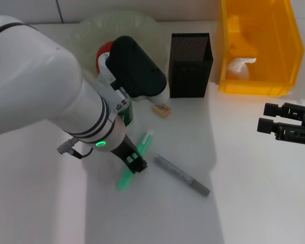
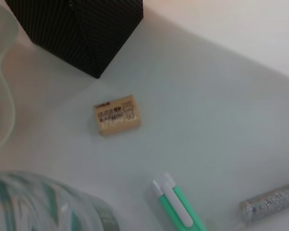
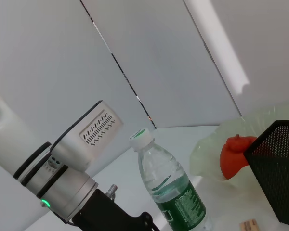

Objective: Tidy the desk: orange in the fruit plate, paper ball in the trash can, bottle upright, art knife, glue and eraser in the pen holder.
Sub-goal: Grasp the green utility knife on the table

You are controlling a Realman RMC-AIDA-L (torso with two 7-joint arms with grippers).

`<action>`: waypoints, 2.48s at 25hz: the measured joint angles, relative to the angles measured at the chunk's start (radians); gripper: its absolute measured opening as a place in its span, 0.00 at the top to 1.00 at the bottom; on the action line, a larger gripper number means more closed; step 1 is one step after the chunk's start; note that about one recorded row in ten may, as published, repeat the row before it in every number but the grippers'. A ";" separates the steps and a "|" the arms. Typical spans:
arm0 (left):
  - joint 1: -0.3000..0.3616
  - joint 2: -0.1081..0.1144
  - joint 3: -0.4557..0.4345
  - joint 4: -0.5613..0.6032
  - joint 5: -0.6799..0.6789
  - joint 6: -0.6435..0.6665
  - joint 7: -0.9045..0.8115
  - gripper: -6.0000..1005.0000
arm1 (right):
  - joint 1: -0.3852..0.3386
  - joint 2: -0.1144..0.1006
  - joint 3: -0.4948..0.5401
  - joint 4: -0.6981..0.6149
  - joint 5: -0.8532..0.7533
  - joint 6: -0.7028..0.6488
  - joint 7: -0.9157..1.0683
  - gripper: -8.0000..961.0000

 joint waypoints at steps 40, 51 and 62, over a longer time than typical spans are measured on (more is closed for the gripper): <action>0.008 0.000 0.013 0.035 0.017 -0.010 0.013 0.84 | 0.000 -0.004 0.004 0.025 0.003 0.001 -0.013 0.23; -0.001 0.000 -0.001 0.072 0.021 -0.001 0.005 0.95 | -0.004 -0.009 0.020 0.025 0.006 0.001 -0.014 0.23; -0.027 -0.001 0.007 0.065 0.010 -0.054 -0.022 0.73 | -0.012 -0.009 0.019 0.025 0.006 0.001 -0.018 0.23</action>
